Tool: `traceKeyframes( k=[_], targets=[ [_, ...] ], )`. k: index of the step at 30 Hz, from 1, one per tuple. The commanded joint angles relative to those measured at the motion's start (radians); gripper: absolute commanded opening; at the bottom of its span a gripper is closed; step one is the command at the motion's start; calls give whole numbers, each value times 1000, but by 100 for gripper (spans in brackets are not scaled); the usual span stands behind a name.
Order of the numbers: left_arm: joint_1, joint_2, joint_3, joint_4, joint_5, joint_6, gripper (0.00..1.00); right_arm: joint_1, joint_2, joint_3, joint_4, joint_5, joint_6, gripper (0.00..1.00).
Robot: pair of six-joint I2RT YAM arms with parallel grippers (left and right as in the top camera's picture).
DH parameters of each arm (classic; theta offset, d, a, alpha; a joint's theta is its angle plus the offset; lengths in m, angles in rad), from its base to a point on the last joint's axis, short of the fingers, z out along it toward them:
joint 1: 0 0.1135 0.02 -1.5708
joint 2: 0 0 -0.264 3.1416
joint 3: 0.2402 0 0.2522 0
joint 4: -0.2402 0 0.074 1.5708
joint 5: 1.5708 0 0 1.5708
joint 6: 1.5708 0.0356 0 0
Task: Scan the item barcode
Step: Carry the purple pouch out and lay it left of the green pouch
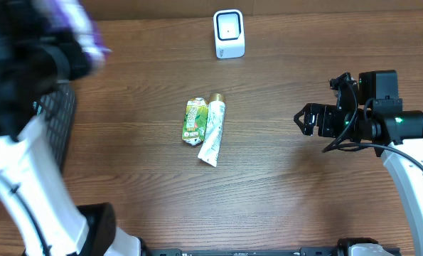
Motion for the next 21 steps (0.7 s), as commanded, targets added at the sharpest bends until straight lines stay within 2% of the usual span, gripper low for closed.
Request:
traceKeyframes(
  k=[1,4,10,16,21],
  targets=[
    [-165,38,-127,-2,-162,-4,5,4,-1,2,3,-18,2,100],
    [-238,61,-276,0,-262,-66,4,4,-1,2,3,-18,2,100],
    [-289,93,-631,138,-249,-83,4,4,-1,2,14,-18,2,100],
    [-293,93,-1008,426,-101,-30,4,4,-1,2,14,-18,2,100],
    [-293,93,-1210,602,1,23,5,4,-1,2,14,-18,2,100]
  ],
)
